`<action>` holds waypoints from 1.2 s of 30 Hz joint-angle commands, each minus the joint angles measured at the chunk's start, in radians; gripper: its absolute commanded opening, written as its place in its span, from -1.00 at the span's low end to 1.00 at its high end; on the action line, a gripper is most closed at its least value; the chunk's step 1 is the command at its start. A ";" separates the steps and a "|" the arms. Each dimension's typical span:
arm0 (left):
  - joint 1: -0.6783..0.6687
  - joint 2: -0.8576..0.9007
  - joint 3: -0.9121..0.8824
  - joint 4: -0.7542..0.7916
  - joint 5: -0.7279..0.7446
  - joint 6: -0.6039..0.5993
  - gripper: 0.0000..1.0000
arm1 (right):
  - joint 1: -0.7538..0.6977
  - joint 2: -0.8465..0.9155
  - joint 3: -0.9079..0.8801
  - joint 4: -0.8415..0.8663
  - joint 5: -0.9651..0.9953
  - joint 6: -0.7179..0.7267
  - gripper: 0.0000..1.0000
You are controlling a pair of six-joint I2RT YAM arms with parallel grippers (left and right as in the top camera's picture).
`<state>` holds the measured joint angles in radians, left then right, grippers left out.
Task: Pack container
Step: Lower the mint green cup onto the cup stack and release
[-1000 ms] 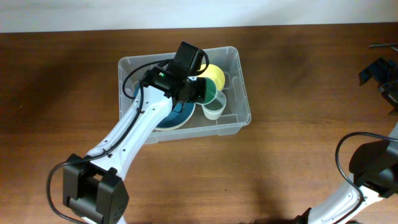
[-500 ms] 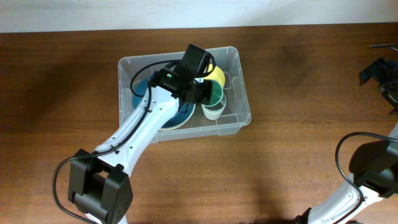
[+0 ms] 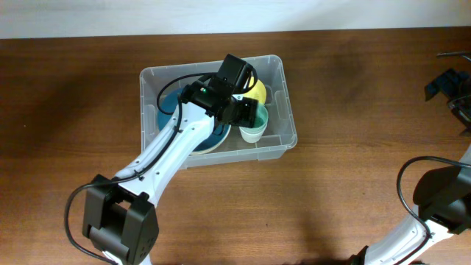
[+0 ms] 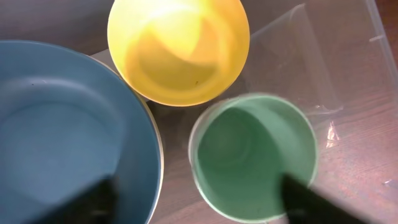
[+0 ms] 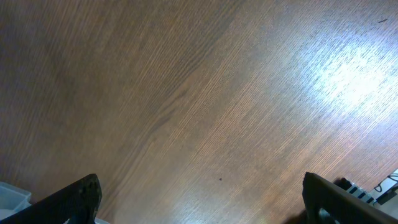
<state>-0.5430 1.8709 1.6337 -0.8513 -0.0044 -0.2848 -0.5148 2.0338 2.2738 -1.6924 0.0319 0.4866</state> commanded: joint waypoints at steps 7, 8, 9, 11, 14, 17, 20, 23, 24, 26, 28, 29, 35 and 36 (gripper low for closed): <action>0.017 0.000 0.037 -0.002 -0.074 0.011 0.99 | -0.003 0.000 0.000 -0.002 -0.002 -0.003 0.98; 0.023 -0.008 0.043 -0.008 -0.101 0.010 0.99 | -0.003 0.000 0.000 -0.002 -0.002 -0.003 0.98; 0.027 -0.017 0.046 -0.014 -0.126 0.010 0.99 | -0.003 0.000 0.000 -0.002 -0.002 -0.003 0.98; 0.037 -0.038 0.046 -0.038 -0.165 0.010 0.99 | -0.003 0.000 0.000 -0.002 -0.002 -0.003 0.98; 0.042 -0.051 0.046 -0.065 -0.175 0.010 0.99 | -0.003 0.000 0.000 -0.002 -0.002 -0.003 0.98; 0.041 -0.051 0.045 -0.066 -0.176 0.010 0.99 | -0.003 0.000 0.000 -0.002 -0.002 -0.003 0.98; 0.041 -0.051 0.045 -0.066 -0.176 0.010 0.99 | -0.003 0.000 0.000 -0.002 -0.002 -0.003 0.98; 0.041 -0.051 0.045 -0.066 -0.176 0.010 0.99 | -0.003 0.000 0.000 -0.002 -0.002 -0.003 0.98; 0.040 -0.051 0.045 -0.080 -0.177 0.018 0.99 | -0.003 0.000 0.000 -0.002 -0.002 -0.003 0.98; 0.040 -0.051 0.045 -0.128 -0.177 0.018 0.99 | -0.003 0.000 0.000 -0.002 -0.002 -0.003 0.98; 0.040 -0.051 0.045 -0.154 -0.177 0.018 0.99 | -0.003 0.000 0.000 -0.002 -0.002 -0.003 0.98; 0.040 -0.051 0.046 -0.154 -0.188 0.019 0.99 | -0.003 0.000 0.000 -0.002 -0.002 -0.003 0.97; 0.042 -0.054 0.045 -0.150 -0.198 0.140 0.99 | -0.003 0.000 0.000 -0.002 -0.002 -0.003 0.98; 0.042 -0.054 0.045 -0.149 -0.191 0.171 0.99 | -0.003 0.000 0.000 -0.002 -0.002 -0.003 0.98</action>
<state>-0.5026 1.8549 1.6588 -1.0008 -0.1867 -0.2295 -0.5148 2.0338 2.2738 -1.6924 0.0319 0.4862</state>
